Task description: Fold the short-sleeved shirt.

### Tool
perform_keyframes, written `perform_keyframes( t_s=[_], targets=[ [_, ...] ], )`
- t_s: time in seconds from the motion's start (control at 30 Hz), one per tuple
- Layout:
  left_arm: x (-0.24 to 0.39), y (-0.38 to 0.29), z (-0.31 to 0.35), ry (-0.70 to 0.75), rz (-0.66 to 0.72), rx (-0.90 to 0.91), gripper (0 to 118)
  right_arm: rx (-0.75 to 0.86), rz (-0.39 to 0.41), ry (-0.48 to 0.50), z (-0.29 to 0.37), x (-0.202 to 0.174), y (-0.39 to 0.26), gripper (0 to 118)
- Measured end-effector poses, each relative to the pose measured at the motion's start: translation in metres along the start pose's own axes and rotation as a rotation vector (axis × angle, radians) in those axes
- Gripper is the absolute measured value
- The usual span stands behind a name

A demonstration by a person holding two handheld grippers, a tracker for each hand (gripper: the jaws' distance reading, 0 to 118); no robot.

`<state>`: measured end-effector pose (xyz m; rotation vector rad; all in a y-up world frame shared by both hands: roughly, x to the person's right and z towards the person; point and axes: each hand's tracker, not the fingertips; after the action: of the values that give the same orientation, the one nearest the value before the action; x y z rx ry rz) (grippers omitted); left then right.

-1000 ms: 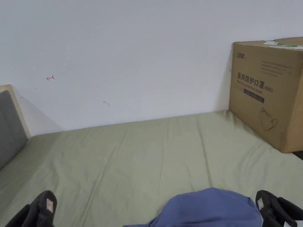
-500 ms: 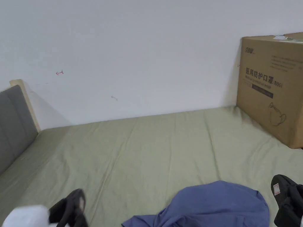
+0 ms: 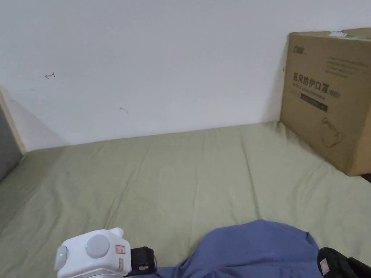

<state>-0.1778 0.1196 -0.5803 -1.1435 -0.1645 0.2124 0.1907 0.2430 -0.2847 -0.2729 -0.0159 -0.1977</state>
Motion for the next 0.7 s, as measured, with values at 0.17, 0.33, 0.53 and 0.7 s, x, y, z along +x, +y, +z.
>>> perform_keyframes(
  t_s=[0.17, 0.33, 0.53, 0.7],
  targets=[
    [0.021, -0.016, -0.055, 0.045, -0.154, -0.089, 90, -0.072, -0.012, -0.038, -0.018, 0.013, -0.008, 1],
    [0.064, -0.075, -0.015, 0.105, -0.395, 0.194, 2, -0.107, -0.01, -0.052, -0.04, 0.022, -0.012, 1],
    [0.075, -0.109, 0.039, -0.076, -0.407, 0.363, 2, -0.293, -0.011, 0.045, -0.149, 0.042, 0.039, 46],
    [0.05, -0.134, 0.085, -0.203, -0.265, 0.547, 2, -0.748, -0.061, 0.017, -0.31, 0.054, 0.048, 110]
  ],
)
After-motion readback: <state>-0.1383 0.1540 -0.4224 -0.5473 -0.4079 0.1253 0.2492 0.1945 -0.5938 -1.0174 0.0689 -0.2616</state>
